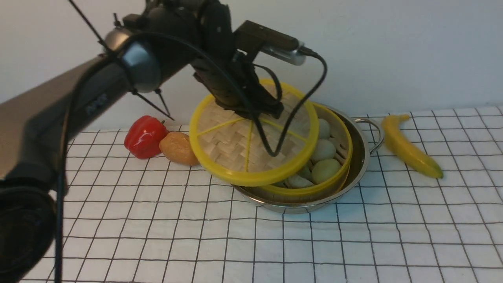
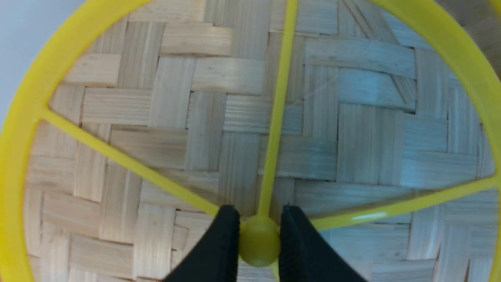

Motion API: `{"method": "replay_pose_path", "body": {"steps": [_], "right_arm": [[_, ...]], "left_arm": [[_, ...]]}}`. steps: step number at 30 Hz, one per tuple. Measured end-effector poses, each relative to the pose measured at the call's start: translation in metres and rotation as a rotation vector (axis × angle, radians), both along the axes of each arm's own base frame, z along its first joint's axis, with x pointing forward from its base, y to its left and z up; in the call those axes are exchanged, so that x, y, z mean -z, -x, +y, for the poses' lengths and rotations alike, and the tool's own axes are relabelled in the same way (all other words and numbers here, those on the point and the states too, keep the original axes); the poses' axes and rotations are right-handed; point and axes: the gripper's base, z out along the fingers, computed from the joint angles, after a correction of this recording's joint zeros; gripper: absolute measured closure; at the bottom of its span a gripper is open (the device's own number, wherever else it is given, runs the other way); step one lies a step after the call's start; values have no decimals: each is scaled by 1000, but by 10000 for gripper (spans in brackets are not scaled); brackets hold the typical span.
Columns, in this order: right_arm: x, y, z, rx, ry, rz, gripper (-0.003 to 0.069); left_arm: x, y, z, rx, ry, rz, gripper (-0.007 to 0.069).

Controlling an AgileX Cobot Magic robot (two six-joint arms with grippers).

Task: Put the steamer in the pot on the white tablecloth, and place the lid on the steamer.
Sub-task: 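Place the yellow bamboo steamer lid onto the steamer in the pot with the left gripper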

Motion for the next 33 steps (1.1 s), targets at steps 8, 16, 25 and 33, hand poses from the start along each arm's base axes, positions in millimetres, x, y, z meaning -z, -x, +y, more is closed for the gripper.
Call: {"method": "replay_pose_path", "body": {"steps": [8,16,25,33], "right_arm": [[0,1,2,-15,-22,4,648],[0,1,2,-16,-25,5,647],[0,1,2,-17,-26,5,647],[0,1,3,-19,-29,6,645]], "left_arm": [[16,-5,-26,60,-9,-4,504],[21,-10,-32,93,5,-53,504],[29,-11,-35,97,26,-29,504],[36,-13,-38,107,28,-32,504]]}}
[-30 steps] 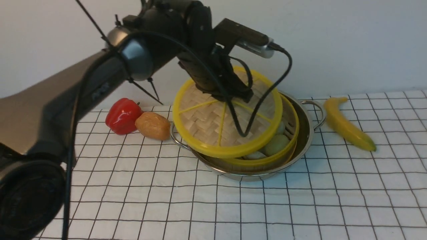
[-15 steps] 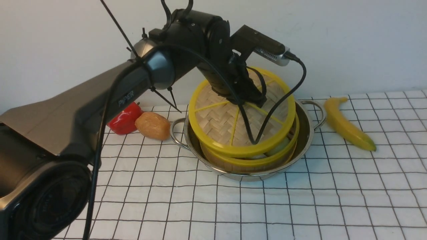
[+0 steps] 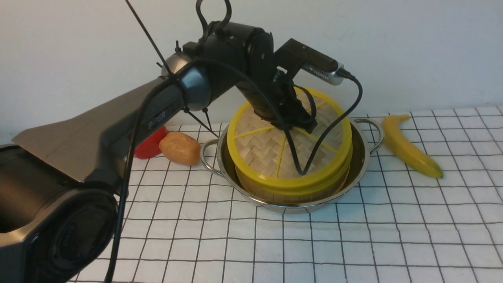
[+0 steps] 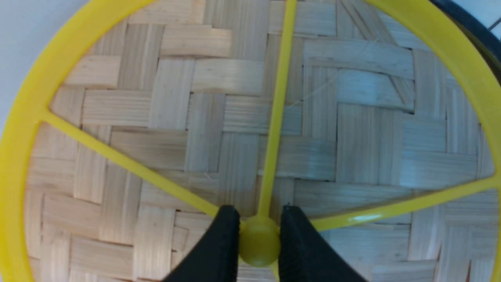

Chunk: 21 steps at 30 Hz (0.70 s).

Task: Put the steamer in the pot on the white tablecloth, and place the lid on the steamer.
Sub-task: 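Place the yellow bamboo steamer lid onto the steamer in the pot with the left gripper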

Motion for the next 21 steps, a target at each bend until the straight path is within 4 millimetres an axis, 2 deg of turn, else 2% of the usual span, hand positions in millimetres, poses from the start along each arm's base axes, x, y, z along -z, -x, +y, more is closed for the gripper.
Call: {"method": "replay_pose_path", "body": {"steps": [14,21], "right_arm": [[0,0,0,-1,-4,1,636],[0,0,0,-1,-4,1,630]], "left_arm": [[2,0,-6,36,50,6,504],[14,-3,-8,40,40,18,504]]}}
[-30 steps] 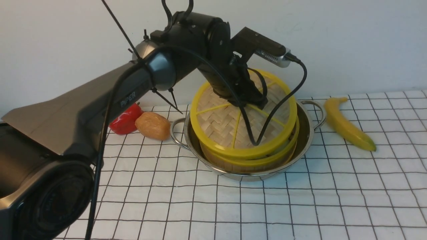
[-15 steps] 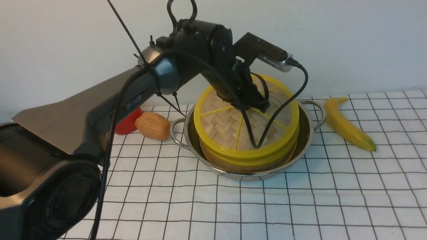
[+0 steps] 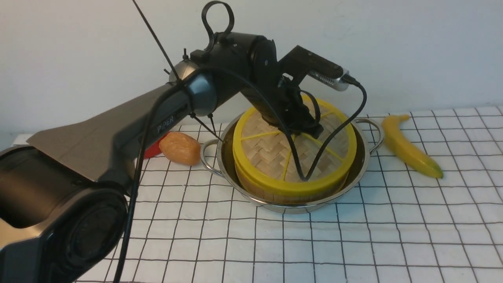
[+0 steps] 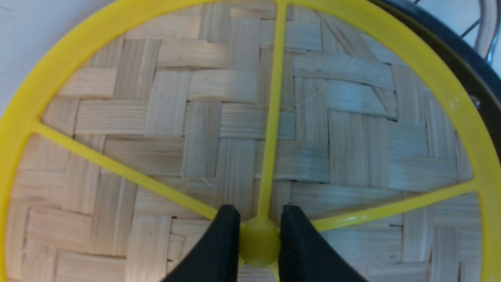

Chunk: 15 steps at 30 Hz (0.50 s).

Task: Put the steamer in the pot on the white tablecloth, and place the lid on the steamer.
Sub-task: 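Place the yellow bamboo steamer lid onto the steamer in the pot with the left gripper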

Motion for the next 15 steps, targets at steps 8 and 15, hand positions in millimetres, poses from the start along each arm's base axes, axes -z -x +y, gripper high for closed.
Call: {"method": "replay_pose_path", "body": {"steps": [8,15], "right_arm": [[0,0,0,-1,-2,1,626],[0,0,0,-1,-3,1,620]], "left_arm": [[1,-1,1,3,-17,-11,504],[1,-1,0,-20,-25,-21,504]]}}
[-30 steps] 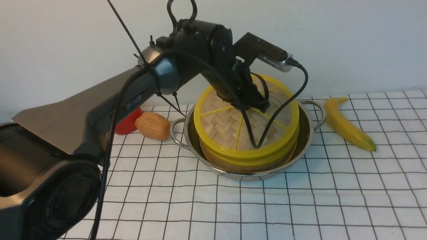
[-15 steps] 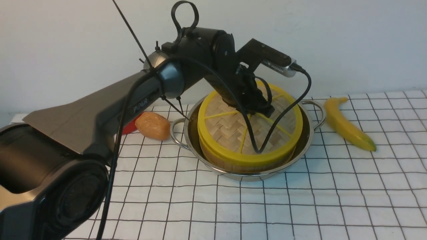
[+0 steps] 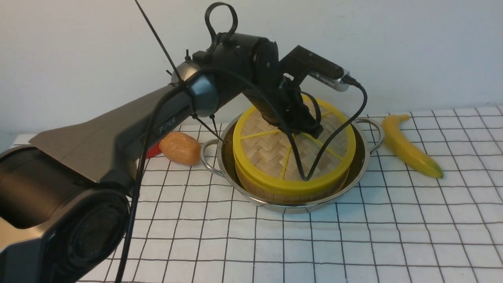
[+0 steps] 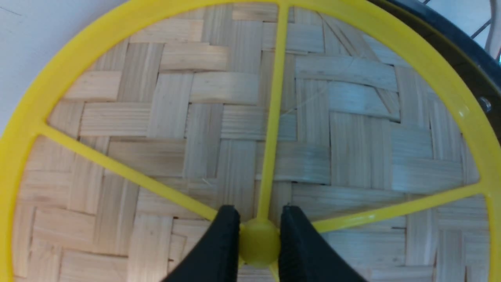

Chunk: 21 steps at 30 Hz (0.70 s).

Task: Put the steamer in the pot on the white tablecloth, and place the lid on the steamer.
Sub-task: 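Place the yellow bamboo steamer lid onto the steamer in the pot with the left gripper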

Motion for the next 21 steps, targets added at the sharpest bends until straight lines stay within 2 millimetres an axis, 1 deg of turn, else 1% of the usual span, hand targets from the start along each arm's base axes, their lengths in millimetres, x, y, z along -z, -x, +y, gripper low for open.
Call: {"method": "replay_pose_path", "body": {"steps": [5,21], "right_arm": [[0,0,0,0,0,0,618],[0,0,0,0,0,0,610]], "left_arm": [[1,-2,0,-37,1,-13,504],[1,-1,1,-54,-2,0,504]]}}
